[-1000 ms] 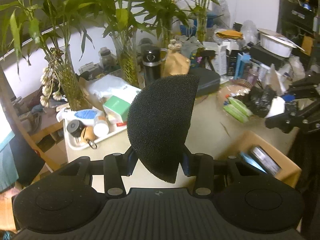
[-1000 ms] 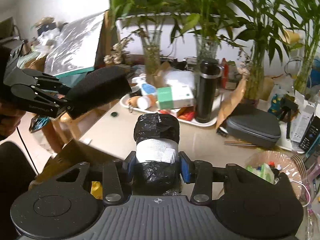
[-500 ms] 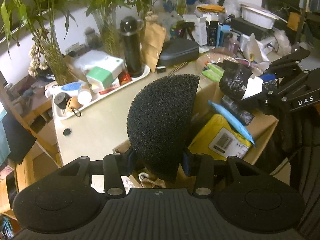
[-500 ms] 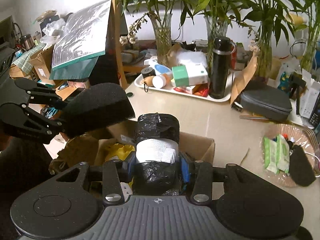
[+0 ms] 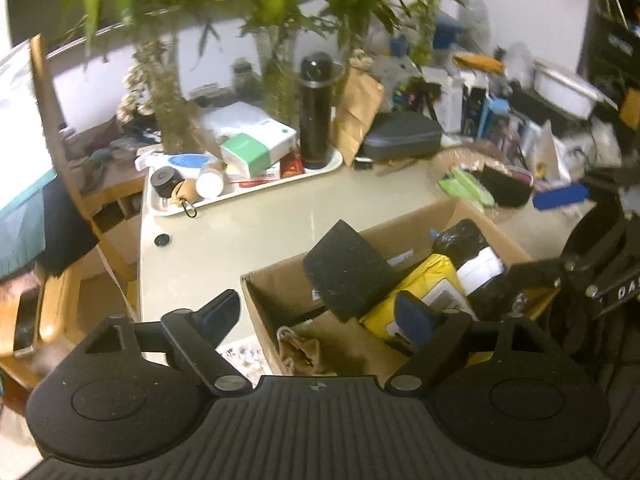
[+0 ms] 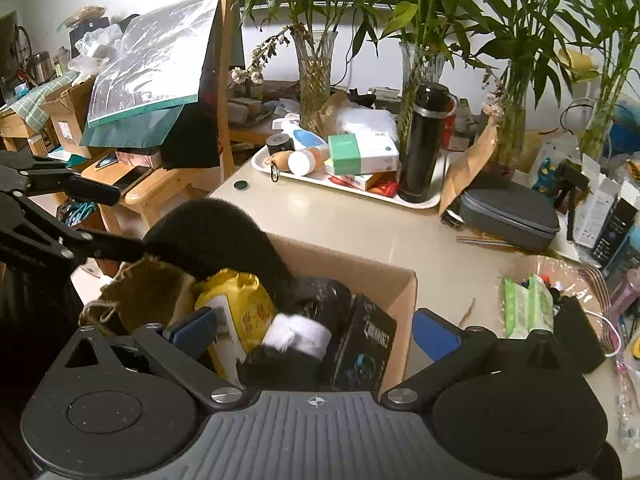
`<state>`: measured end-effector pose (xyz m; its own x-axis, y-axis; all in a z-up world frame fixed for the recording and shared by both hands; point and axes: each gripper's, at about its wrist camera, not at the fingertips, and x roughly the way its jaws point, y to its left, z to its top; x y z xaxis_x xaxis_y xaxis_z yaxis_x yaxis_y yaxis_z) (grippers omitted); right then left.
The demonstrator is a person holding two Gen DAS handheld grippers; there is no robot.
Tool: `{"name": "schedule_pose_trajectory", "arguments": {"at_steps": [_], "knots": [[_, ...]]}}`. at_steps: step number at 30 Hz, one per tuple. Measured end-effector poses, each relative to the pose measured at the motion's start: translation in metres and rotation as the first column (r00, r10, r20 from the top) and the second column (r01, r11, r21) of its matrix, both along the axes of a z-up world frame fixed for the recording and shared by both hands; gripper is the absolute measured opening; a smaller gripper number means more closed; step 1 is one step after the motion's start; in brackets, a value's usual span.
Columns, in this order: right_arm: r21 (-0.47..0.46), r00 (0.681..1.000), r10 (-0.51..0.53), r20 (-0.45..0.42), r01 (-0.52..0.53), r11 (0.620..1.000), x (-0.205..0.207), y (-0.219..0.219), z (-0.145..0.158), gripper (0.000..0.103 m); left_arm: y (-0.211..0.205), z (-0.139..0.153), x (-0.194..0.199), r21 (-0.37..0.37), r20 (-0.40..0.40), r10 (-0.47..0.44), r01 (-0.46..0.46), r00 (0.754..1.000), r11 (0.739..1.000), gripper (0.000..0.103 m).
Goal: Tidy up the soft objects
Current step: 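Open the left tool dropping the sponge into the box while the right tool releases the roll there, then withdraw both open tools from above the box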
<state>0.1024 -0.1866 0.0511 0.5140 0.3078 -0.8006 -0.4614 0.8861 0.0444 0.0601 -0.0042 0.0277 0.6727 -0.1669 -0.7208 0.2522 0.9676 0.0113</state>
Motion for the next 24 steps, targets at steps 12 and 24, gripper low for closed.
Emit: {"name": "schedule_pose_trajectory", "arguments": {"at_steps": [12,24], "knots": [[-0.04,1.0,0.0,-0.024,-0.001,0.999,-0.044,-0.002,0.002,0.103,-0.003,-0.004,-0.043,-0.02,0.02,0.2,-0.199,0.98,0.98,0.103],[-0.057,0.994,-0.039,-0.105,0.033,0.998,-0.075,0.0,-0.024,0.103,-0.011,-0.026,-0.065,0.031,-0.077,0.29,-0.289,0.954,0.957,0.103]]}}
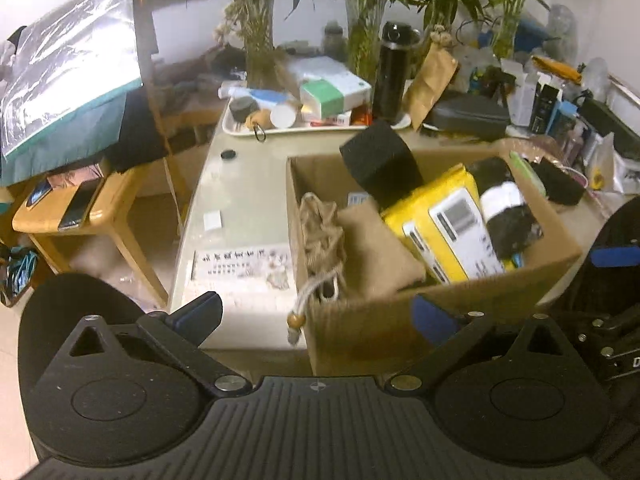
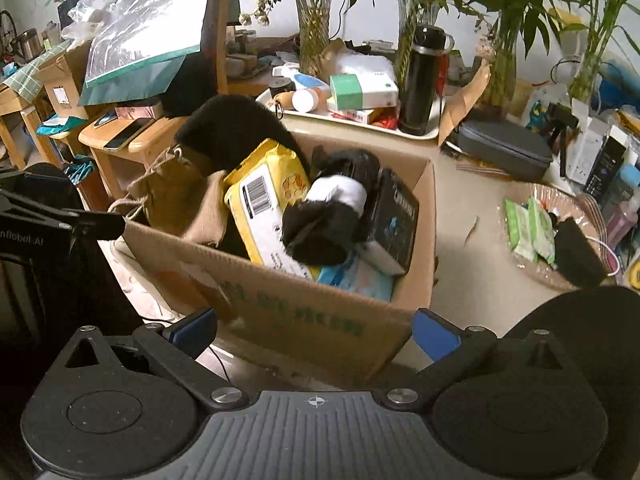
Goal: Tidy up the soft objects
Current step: 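Withdraw both open tools from above the box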
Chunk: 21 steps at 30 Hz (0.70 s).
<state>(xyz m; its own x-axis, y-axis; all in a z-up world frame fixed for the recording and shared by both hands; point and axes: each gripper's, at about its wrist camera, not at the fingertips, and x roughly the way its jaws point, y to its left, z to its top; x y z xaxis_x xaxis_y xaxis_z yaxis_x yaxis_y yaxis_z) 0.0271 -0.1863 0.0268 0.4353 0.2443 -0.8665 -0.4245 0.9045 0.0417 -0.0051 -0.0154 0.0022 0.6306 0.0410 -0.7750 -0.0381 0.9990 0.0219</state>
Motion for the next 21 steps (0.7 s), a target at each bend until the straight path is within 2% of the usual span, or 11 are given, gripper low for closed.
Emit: {"name": "schedule_pose_trajectory", "arguments": {"at_steps": [10,17,21], "knots": [[0.001,0.999,-0.031,-0.015,0.031,1.0,0.0015,0.0009,-0.0061,0.103,-0.0001,-0.0049,-0.0039,-0.016,-0.031,0.02,-0.021,0.999,1.0,0.103],[0.001,0.999,-0.038,-0.012,0.038,0.999,0.0028,0.0001,-0.0085,0.103,-0.0013,-0.0076,-0.0016,-0.065,-0.051,0.009,-0.012,0.999,0.998,0.103],[0.004,0.999,-0.044,-0.011,0.044,0.999,0.0036,-0.0013,-0.0087,0.103,-0.0016,-0.0097,-0.0007,-0.119,-0.067,-0.002,-0.006,0.998,0.993,0.103]]}}
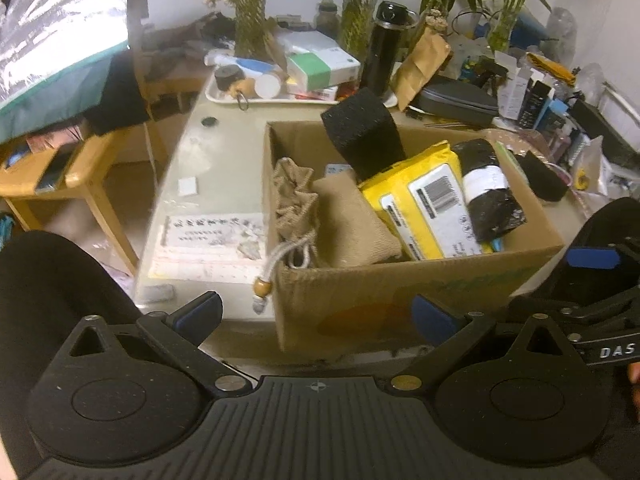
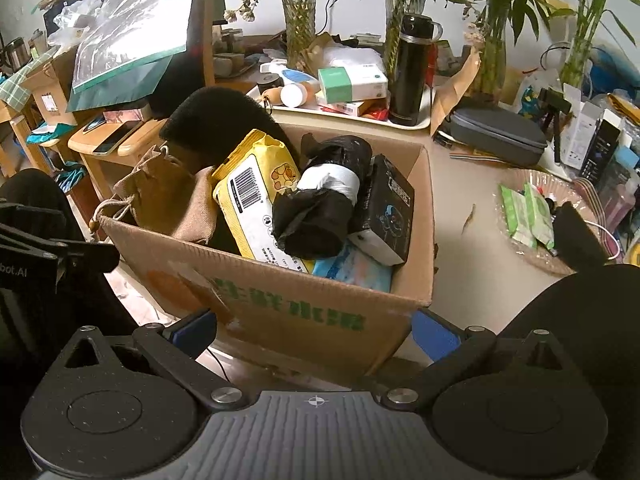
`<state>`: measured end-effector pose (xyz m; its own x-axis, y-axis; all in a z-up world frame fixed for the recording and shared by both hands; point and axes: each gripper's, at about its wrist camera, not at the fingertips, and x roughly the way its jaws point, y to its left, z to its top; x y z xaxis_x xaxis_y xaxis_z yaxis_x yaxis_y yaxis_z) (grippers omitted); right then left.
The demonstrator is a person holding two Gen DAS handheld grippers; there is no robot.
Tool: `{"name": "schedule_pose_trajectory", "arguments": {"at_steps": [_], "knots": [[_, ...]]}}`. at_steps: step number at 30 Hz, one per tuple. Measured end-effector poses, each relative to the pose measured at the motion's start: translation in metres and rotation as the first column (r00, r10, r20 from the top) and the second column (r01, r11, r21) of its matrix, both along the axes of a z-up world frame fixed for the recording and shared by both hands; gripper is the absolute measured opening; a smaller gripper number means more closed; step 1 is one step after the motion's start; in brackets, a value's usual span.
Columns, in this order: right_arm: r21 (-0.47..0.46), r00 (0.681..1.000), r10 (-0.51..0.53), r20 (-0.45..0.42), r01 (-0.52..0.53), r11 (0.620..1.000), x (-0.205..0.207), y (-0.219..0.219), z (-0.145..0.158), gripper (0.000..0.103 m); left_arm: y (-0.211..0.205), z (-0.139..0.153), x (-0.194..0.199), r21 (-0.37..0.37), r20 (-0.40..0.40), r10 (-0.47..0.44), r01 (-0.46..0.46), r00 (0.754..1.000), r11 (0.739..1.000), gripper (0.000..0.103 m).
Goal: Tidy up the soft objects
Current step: 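Withdraw both open tools from above the box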
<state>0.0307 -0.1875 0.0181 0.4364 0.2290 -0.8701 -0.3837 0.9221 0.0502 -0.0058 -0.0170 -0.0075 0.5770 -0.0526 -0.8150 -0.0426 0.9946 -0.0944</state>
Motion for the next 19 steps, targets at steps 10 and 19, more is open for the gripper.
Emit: {"name": "schedule_pose_trajectory", "arguments": {"at_steps": [10,19], "knots": [[0.003,1.0,-0.003,0.0,0.003,1.0,0.0009,-0.0004,-0.0004,0.103,-0.0032,-0.0028,0.0,-0.012,-0.012,-0.006,0.006,1.0,1.0,0.103],[0.003,1.0,-0.003,0.0,0.003,1.0,0.0014,-0.0005,-0.0004,0.103,-0.0016,-0.0027,-0.0005,-0.025,-0.007,-0.006,0.005,1.0,1.0,0.103]]}}
